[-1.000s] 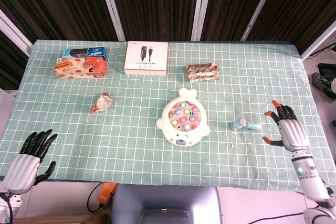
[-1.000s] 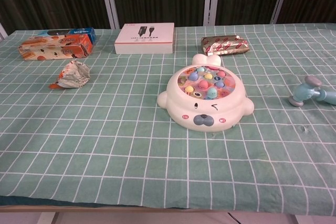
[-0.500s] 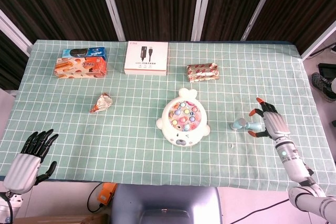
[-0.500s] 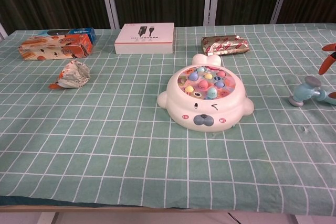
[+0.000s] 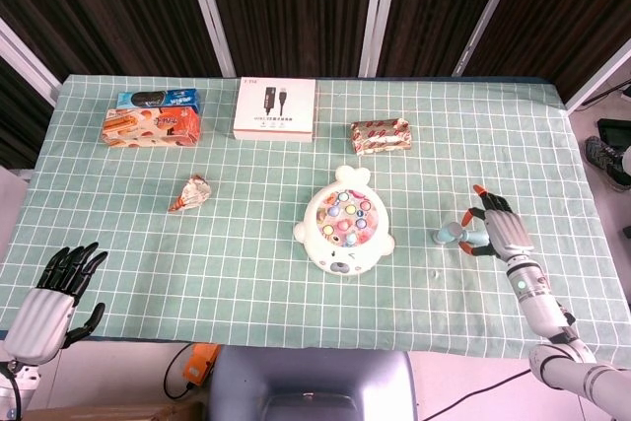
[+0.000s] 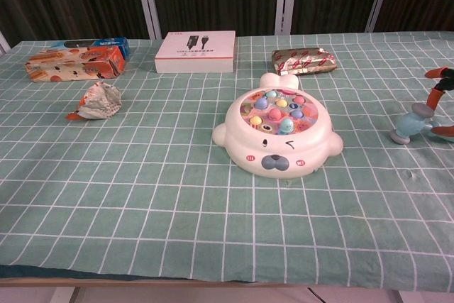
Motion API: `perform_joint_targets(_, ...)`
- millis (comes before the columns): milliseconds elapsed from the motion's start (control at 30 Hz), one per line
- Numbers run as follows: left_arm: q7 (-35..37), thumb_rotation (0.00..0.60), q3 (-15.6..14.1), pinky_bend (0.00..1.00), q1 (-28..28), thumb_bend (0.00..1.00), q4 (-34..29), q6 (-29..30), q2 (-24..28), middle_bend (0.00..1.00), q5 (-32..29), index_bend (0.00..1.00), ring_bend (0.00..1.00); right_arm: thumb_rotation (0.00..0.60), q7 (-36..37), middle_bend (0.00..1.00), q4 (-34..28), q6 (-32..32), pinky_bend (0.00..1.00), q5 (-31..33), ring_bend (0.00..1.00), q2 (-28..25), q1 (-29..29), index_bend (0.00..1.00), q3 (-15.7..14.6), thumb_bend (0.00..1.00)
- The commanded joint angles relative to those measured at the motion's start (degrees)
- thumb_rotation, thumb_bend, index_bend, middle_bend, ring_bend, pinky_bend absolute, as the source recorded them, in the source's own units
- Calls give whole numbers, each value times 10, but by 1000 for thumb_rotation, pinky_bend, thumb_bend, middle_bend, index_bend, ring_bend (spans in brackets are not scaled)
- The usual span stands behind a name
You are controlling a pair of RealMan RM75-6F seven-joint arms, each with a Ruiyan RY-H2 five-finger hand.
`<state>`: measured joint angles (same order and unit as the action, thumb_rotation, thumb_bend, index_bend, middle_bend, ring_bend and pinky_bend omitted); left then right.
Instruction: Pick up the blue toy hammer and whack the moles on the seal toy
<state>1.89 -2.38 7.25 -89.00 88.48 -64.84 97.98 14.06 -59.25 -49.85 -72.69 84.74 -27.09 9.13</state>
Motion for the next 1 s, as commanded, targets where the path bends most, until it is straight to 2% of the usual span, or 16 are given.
perform_joint_targets(33, 0, 600, 0, 21, 0, 409, 0, -1, 0, 0, 0, 0, 0, 600, 2, 0, 6, 4, 0, 1, 0, 4, -3, 610, 0, 438)
perform_joint_targets(1000, 2, 600, 0, 21, -1, 410, 1, 2, 0, 0, 0, 0, 0, 600, -8, 0, 18, 14, 0, 6, 0, 18, -14, 650, -3, 490)
